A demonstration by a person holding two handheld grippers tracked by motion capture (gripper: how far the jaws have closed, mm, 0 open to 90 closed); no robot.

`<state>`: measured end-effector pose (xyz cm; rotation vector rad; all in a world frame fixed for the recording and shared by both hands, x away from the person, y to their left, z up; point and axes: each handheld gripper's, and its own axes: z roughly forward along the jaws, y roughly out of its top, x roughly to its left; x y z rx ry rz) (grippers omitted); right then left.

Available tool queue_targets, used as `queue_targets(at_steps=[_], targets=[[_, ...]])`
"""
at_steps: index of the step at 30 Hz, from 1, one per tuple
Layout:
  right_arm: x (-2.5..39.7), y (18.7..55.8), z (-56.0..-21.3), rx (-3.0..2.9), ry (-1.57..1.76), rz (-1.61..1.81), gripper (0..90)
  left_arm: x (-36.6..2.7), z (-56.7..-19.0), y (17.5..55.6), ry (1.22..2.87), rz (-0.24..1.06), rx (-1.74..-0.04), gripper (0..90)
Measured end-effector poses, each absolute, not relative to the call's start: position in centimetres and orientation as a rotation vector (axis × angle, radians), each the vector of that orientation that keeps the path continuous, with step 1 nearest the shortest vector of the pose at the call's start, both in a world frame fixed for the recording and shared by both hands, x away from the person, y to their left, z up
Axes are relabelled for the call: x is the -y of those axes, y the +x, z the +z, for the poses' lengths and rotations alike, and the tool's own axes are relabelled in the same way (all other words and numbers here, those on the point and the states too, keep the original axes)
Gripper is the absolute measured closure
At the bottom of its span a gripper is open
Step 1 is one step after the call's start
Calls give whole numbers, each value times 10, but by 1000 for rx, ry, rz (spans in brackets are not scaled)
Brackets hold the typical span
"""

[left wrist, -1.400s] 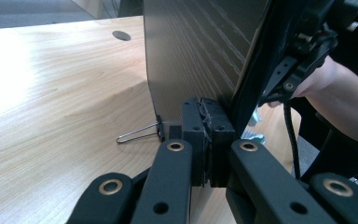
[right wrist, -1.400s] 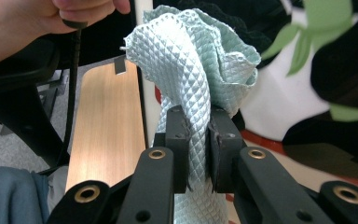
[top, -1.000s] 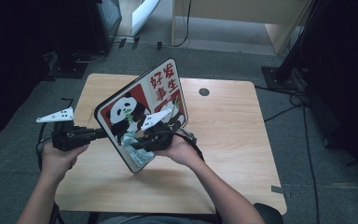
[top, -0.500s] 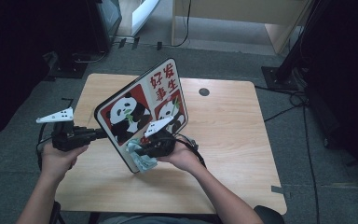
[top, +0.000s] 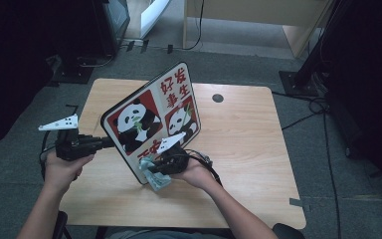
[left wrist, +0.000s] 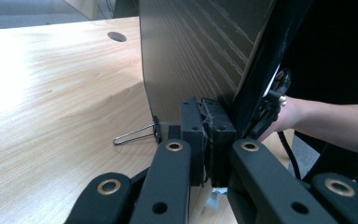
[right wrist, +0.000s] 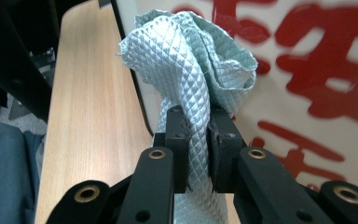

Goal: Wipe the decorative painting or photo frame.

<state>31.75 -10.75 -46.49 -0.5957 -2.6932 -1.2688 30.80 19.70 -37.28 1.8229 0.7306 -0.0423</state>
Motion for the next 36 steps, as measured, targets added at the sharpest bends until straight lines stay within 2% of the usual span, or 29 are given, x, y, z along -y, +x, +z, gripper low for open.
queue_targets(at_steps=[19,36], targets=[[110,316,-487,2696,-622,-1159,810,-198,-373,310,1822,-48,-723,881],[114,317,-434,2656,-635,-1265,812,-199,-372,311,1815,-52,-737,841]])
